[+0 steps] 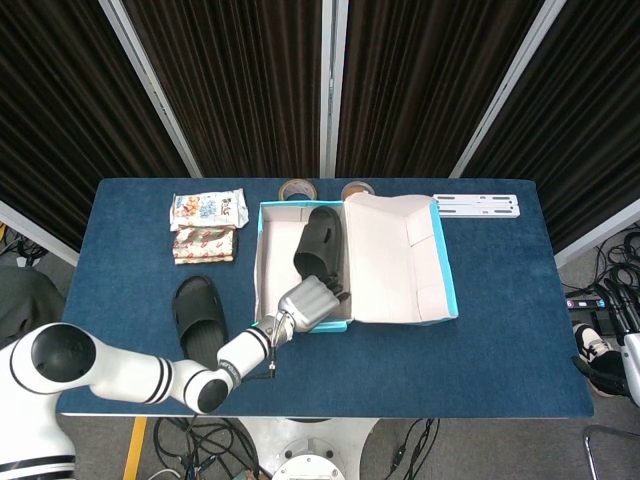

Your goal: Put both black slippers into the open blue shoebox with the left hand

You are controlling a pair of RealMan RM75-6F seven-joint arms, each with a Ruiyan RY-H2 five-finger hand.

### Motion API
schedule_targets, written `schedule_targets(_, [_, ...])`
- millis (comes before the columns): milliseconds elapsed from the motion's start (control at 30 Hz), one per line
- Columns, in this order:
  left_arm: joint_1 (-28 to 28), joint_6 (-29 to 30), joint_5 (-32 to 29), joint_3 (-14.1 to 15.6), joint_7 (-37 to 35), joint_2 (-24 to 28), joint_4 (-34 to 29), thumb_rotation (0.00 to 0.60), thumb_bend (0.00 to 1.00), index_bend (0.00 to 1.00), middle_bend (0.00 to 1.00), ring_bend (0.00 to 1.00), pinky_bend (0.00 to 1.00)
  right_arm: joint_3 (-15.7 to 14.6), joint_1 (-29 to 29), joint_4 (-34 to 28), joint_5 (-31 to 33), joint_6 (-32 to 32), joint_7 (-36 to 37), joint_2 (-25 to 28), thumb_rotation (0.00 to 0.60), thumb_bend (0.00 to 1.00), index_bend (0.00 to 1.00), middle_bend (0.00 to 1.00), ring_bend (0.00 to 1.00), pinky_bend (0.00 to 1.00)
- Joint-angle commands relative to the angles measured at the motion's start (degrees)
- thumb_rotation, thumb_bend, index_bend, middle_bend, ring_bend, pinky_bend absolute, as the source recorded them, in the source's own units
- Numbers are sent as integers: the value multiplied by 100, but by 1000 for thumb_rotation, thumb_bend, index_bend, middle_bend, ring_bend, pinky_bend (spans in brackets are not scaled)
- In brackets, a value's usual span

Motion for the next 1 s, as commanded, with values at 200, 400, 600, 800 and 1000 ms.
schedule_targets(200, [341, 15, 760, -275, -847, 417, -402, 600, 418, 74, 62, 1, 200, 6, 0, 24, -13, 16, 26, -5, 600, 26, 0, 51, 0, 0])
schedule_targets(400, [502, 21, 992, -370, -1205, 845, -683, 600, 418, 74, 60, 0, 199, 4, -1, 38, -32, 26, 58, -9, 600, 26, 0, 52, 0, 0])
schedule_targets(600, [955, 219, 970, -279, -1707, 1305, -712, 600, 415, 74, 60, 0, 199, 9, -22, 86, -31, 64, 137, 6, 600, 26, 0, 54, 0, 0])
schedule_targets(800, [1623, 366, 895, -42, -2357, 1811, -677, 600, 382, 74, 60, 0, 198, 17, 9, 115, -62, 45, 163, -7, 600, 26, 0, 55, 0, 0])
schedule_targets(1000, [2233, 478, 871, 286, -2727, 2165, -862, 600, 303, 75, 60, 0, 191, 20, 71, 137, -79, -40, 171, -32, 600, 26, 0, 58, 0, 0])
